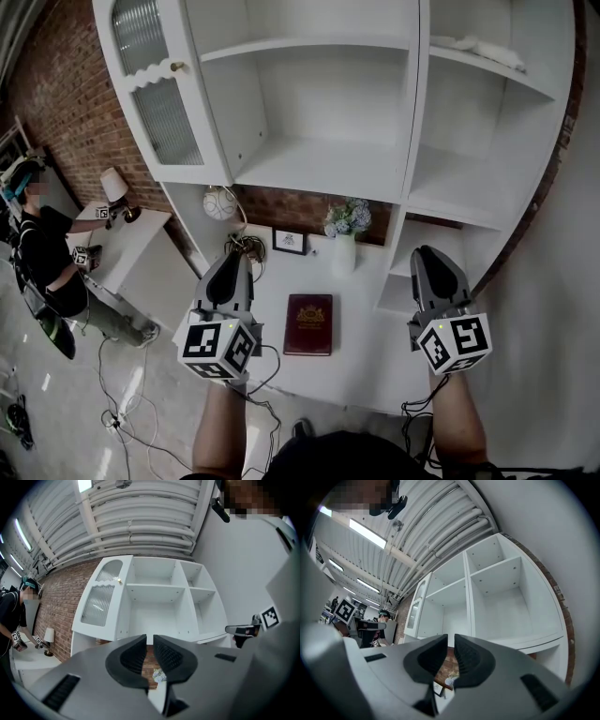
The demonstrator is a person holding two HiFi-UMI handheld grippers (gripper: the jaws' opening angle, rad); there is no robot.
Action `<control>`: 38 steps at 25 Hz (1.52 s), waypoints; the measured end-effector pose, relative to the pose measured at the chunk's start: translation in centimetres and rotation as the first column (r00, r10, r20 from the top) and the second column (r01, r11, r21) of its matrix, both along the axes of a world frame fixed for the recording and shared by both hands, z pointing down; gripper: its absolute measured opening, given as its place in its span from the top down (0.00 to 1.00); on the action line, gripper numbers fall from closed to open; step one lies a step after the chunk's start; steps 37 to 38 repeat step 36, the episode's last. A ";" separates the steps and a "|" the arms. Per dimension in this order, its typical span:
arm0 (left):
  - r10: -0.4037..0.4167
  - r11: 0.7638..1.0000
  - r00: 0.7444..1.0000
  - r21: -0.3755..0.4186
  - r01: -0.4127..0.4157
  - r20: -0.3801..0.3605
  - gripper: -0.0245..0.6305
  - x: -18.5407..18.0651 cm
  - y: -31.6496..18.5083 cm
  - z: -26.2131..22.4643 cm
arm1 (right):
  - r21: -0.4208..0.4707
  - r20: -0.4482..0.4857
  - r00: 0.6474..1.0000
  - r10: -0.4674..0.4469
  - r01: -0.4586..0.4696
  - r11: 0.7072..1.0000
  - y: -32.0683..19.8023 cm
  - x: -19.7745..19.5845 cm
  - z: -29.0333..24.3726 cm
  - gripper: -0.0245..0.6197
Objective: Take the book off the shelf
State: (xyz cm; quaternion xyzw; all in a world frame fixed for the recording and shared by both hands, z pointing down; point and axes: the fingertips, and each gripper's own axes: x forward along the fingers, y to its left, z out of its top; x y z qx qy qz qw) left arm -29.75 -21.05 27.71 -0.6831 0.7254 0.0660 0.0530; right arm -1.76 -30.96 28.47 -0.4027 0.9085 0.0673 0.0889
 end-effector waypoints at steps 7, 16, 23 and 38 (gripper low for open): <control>-0.001 1.000 1.000 -0.004 0.001 0.008 0.90 0.6 0.1 -0.1 | -0.006 0.005 1.000 -0.006 0.006 1.000 0.1 0.4 0.0 0.90; -0.011 1.000 1.000 -0.015 0.011 0.011 0.90 1.3 0.2 0.2 | -0.002 0.014 1.000 -0.026 0.026 1.000 0.0 1.1 0.3 0.91; -0.021 0.999 1.000 -0.024 0.021 -0.002 0.90 1.7 0.4 0.8 | -0.012 0.017 0.999 -0.037 0.037 0.999 -0.2 1.7 0.7 0.91; -0.056 0.998 0.998 -0.037 0.055 -0.016 0.90 3.0 0.9 2.2 | -0.010 0.003 0.996 -0.084 0.084 0.996 -0.7 2.2 1.4 0.91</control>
